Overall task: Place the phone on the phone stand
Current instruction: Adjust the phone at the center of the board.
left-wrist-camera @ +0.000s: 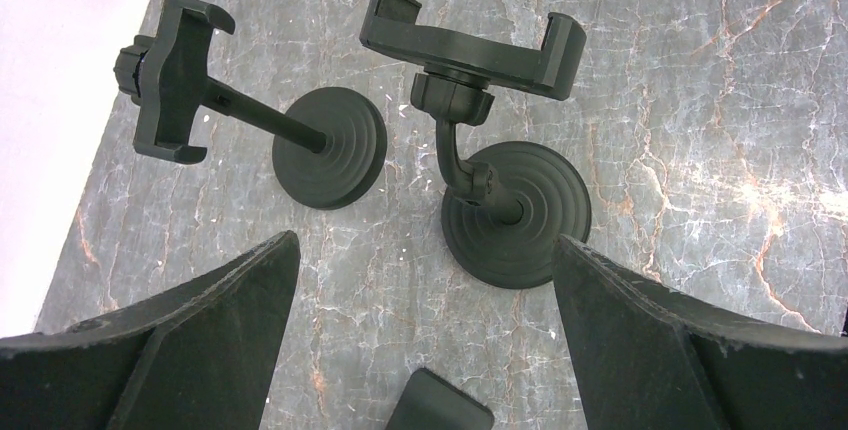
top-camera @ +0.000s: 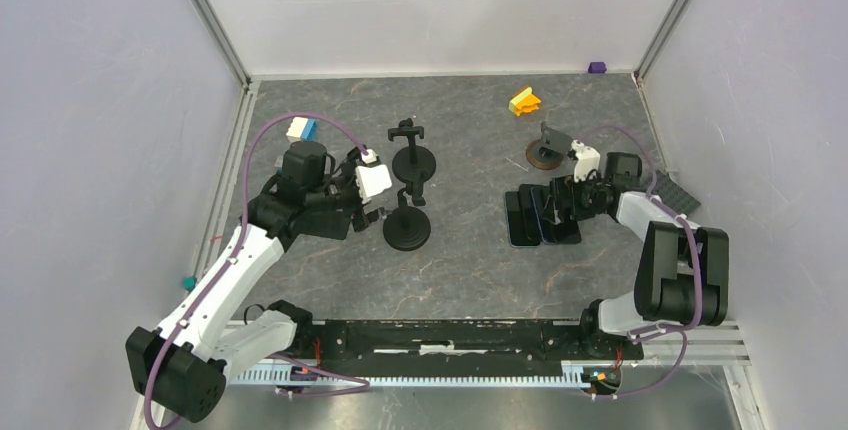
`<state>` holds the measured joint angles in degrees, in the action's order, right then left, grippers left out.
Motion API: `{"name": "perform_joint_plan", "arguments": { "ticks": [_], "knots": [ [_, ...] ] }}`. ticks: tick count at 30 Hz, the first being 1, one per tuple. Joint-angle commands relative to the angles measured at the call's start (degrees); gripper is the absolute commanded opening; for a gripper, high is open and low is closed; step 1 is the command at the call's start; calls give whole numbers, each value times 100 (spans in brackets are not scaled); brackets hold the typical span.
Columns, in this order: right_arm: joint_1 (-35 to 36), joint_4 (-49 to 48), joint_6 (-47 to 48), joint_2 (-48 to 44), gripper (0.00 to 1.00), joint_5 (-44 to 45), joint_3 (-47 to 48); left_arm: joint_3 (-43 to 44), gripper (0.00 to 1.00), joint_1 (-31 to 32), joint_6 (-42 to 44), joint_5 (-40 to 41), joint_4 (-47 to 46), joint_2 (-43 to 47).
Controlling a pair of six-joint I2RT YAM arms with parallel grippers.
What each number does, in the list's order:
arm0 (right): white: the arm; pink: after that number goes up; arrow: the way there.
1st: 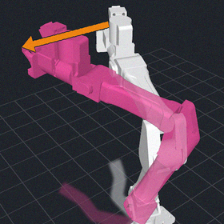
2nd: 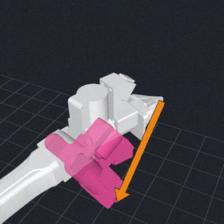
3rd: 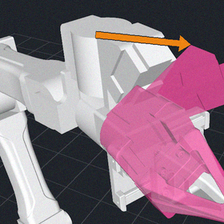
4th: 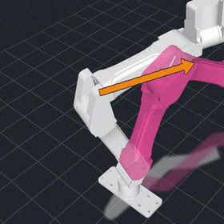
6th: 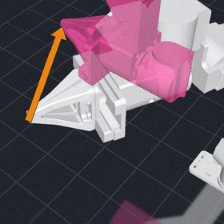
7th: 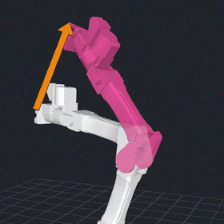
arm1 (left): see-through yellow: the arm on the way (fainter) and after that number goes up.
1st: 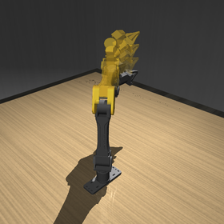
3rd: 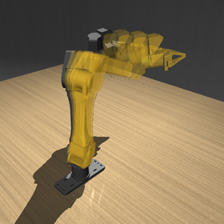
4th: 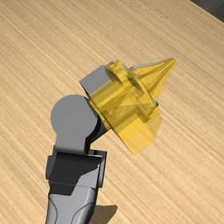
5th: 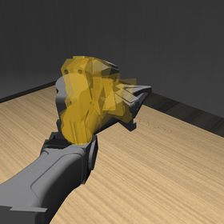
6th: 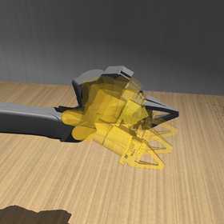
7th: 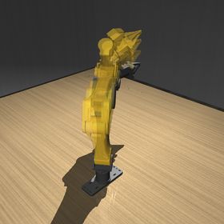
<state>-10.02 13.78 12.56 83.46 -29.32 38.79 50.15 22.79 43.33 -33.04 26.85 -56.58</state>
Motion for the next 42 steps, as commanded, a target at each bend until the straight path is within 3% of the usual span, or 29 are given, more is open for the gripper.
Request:
{"name": "perform_joint_plan", "arguments": {
  "ticks": [1, 13, 19, 26, 30, 42],
  "knots": [
    [288, 212, 145, -48, 97, 312, -121, -21, 100, -11, -206, -67, -190, 100],
    [568, 262, 452, -173, 80, 834, -33, -126, 100, -17, -193, -60, -189, 186],
    [621, 349, 471, -59, 79, 628, -20, -180, 100, -18, -216, -68, -259, 209],
    [845, 413, 511, -24, 56, 246, 131, -257, 100, -11, -282, -104, -321, 244],
    [968, 410, 562, -1, 50, 35, 223, -282, 100, -11, -349, -200, -313, 300],
    [2320, 370, 879, 188, 42, 354, 523, -312, 100, -15, -459, -255, -315, 361]
  ]
}}
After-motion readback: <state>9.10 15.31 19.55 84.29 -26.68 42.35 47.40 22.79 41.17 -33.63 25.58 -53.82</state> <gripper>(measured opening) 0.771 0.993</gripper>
